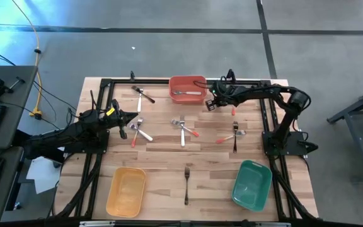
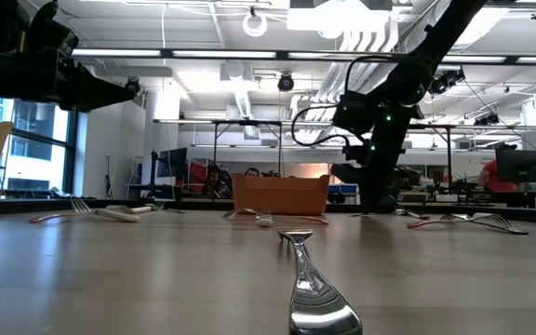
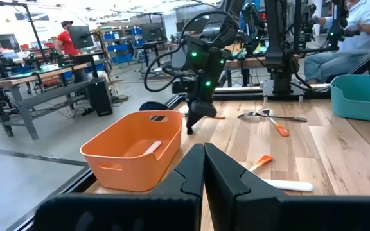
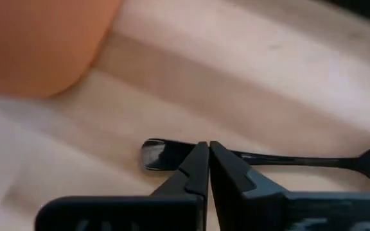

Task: Sort silverware by color (type)
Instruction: Put the top right black fork into the yellow bin

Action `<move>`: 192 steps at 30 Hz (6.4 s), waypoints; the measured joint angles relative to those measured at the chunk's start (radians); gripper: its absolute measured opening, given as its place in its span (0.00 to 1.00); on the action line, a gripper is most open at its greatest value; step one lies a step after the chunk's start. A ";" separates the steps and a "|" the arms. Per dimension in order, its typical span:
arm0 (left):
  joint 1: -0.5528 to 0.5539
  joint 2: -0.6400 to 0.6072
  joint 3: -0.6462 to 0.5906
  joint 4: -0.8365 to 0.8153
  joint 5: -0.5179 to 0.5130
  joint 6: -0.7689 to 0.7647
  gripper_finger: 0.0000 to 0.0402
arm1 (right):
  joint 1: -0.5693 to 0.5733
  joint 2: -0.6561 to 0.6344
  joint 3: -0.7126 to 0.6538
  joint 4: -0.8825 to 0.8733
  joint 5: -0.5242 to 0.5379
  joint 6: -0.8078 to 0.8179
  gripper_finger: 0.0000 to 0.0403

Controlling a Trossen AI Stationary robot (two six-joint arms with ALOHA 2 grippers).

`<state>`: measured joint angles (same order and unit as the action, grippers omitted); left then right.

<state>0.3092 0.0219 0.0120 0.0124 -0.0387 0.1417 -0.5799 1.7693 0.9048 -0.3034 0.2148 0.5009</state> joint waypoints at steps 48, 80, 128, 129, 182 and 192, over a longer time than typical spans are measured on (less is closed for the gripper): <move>0.000 0.002 0.000 -0.001 0.025 -0.196 0.00 | -0.017 -0.069 -0.002 -0.287 -0.171 -0.890 0.01; -0.186 0.420 0.001 0.614 0.024 -0.314 0.49 | 0.486 -0.026 0.062 1.062 -0.326 -0.435 0.00; -0.187 0.850 0.305 0.677 0.123 -0.243 0.05 | 0.509 0.170 0.312 1.024 -0.342 -0.517 0.00; -0.189 0.841 0.305 0.654 0.122 -0.242 0.04 | 0.507 0.163 0.311 1.005 -0.348 -0.513 0.01; -1.262 1.709 1.225 -0.937 -0.004 -0.005 0.04 | 0.624 -0.039 -0.103 0.970 -0.006 -0.558 0.00; -1.249 1.756 1.224 -0.937 -0.007 0.046 0.21 | 0.661 -0.039 -0.103 0.927 0.006 -0.517 0.00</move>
<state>-0.9400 1.7782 1.2362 -0.9251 -0.0460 0.1879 0.0811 1.7298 0.8021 0.6237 0.2204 -0.0158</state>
